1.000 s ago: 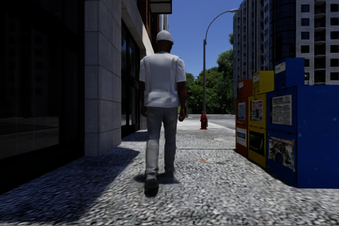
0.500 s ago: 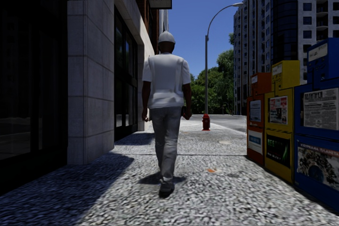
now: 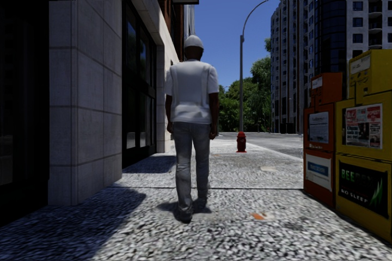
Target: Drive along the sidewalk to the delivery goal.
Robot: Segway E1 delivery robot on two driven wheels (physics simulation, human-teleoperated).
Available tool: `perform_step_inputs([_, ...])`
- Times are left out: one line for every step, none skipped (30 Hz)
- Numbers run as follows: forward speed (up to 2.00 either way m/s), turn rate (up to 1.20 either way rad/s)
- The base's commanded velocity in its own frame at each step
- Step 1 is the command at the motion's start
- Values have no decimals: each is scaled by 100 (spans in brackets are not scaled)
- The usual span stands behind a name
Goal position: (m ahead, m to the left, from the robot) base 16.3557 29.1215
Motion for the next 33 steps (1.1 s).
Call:
perform_step_inputs([112, 0])
perform_step_inputs([112, 0])
perform_step_inputs([112, 0])
perform_step_inputs([112, 0])
perform_step_inputs([112, 0])
perform_step_inputs([112, 0])
perform_step_inputs([112, 0])
perform_step_inputs([112, 0])
perform_step_inputs([112, 0])
perform_step_inputs([112, 0])
perform_step_inputs([112, 0])
perform_step_inputs([112, 0])
perform_step_inputs([112, 0])
perform_step_inputs([112, 0])
perform_step_inputs([112, 0])
perform_step_inputs([112, 0])
perform_step_inputs([112, 0])
perform_step_inputs([112, 0])
perform_step_inputs([112, 0])
perform_step_inputs([112, 0])
perform_step_inputs([112, 0])
perform_step_inputs([112, 0])
perform_step_inputs([112, 0])
perform_step_inputs([112, 0])
perform_step_inputs([115, 0])
perform_step_inputs([117, 0])
perform_step_inputs([118, 0])
perform_step_inputs([118, 0])
perform_step_inputs([118, 0])
perform_step_inputs([118, 0])
perform_step_inputs([118, 0])
perform_step_inputs([118, 0])
perform_step_inputs([118, 0])
